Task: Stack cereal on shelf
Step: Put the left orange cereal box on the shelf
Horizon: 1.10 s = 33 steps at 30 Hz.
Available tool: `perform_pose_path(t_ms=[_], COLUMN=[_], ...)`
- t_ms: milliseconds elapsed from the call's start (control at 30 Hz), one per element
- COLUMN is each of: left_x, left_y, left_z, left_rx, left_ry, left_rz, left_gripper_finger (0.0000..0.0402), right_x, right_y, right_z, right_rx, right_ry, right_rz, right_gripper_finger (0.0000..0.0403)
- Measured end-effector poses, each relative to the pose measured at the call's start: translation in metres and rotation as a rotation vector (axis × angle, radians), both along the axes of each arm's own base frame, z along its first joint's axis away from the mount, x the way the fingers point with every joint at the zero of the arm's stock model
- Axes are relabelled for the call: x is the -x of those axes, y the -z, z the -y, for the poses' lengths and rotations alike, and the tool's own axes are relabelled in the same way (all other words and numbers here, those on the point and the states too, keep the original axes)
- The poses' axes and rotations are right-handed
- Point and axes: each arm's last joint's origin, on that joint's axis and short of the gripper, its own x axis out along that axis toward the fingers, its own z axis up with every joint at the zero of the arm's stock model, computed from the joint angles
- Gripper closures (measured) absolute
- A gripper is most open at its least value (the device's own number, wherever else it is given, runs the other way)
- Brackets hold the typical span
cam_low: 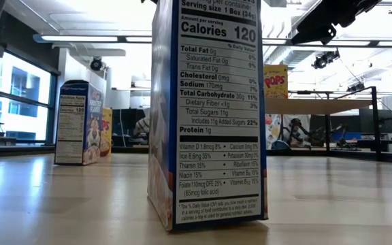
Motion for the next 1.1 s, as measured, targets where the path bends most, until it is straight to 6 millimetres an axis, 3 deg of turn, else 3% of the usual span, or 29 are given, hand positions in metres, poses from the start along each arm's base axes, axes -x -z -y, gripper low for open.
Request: perform_pose_path(t_ms=[367,1100], left_x=[-0.017,-0.024], left_y=[0.025,0.04], left_z=[-0.008,-0.011], left_rx=[-0.015,0.021], left_ry=[0.032,0.043], left_rz=[-0.082,-0.117], left_gripper_finger=[0.025,0.025], right_x=[0.0,0.0], right_y=[0.0,0.0], right_z=[0.0,0.0], right_rx=[-0.03,-0.03], right_ry=[0.01,0.009], right_rz=[0.004,0.003], right_gripper_finger=[0.0176,0.0176])
